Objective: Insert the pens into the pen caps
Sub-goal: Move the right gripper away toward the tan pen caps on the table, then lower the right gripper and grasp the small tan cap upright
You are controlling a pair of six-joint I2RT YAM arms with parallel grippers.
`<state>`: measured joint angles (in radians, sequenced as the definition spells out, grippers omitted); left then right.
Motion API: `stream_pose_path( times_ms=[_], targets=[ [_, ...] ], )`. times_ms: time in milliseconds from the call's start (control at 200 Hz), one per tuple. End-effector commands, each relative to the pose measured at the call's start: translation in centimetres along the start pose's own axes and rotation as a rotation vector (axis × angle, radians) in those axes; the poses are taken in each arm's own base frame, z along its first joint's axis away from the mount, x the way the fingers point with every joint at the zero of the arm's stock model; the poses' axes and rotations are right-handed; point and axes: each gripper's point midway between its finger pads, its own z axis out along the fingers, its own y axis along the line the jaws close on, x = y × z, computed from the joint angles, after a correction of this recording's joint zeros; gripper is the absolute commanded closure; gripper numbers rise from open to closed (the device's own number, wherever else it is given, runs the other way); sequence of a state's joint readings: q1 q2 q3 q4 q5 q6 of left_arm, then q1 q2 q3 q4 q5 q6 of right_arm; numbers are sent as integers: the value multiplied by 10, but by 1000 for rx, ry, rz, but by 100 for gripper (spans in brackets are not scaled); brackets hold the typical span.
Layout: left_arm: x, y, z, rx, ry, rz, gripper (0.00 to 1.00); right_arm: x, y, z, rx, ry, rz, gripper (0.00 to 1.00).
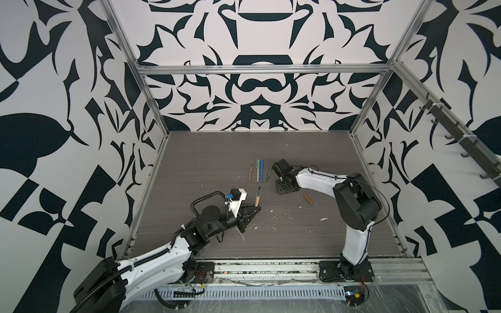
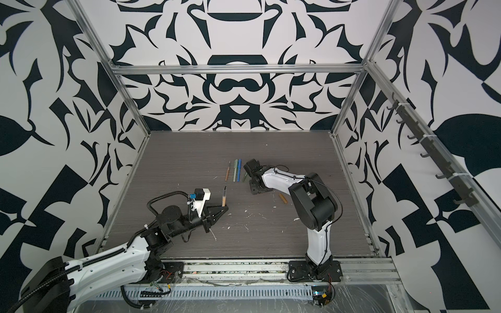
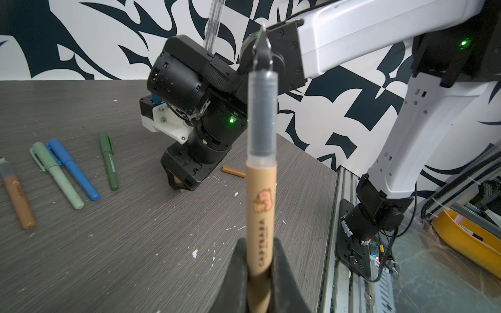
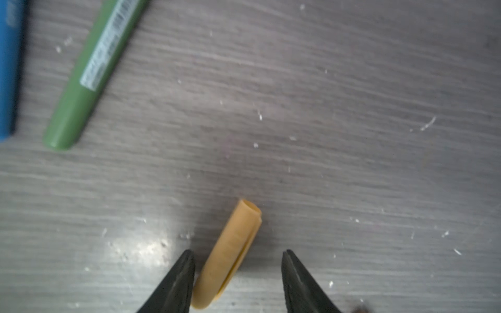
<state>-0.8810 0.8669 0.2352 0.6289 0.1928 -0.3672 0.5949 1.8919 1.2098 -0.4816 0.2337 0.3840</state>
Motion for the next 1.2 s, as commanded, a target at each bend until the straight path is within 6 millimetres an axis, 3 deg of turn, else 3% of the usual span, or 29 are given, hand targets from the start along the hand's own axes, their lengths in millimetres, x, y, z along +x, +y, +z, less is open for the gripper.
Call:
stream_pose_path(
  times_ms=[0,195,305,540,775,955,1050,1195],
  targets=[
    [-7,-5,2,29,-22,3,96,6,-11,-13,-7,-2,4,46],
    [-10,-7,5,38,-22,5,96,11,-29,-9,-40,19,55,47],
    [-11,-8,7,42,-17,8,96,-3,-36,-3,-63,22,96,49],
    [-12,-11,7,51,-3,0,96,-35,-27,1,-72,18,66,52],
    [-15,-11,3,43,-4,9,96,-44,-32,-27,-97,-38,87,62],
    [-15,-14,8,64,4,6,96,-52,-7,-48,-259,-59,-4,69],
    [-15,-17,12,88,11,-4,96,-47,6,-47,-322,-10,-80,67],
    [-16,-21,18,113,26,-15,96,-44,8,-34,-317,48,-140,66]
  ],
)
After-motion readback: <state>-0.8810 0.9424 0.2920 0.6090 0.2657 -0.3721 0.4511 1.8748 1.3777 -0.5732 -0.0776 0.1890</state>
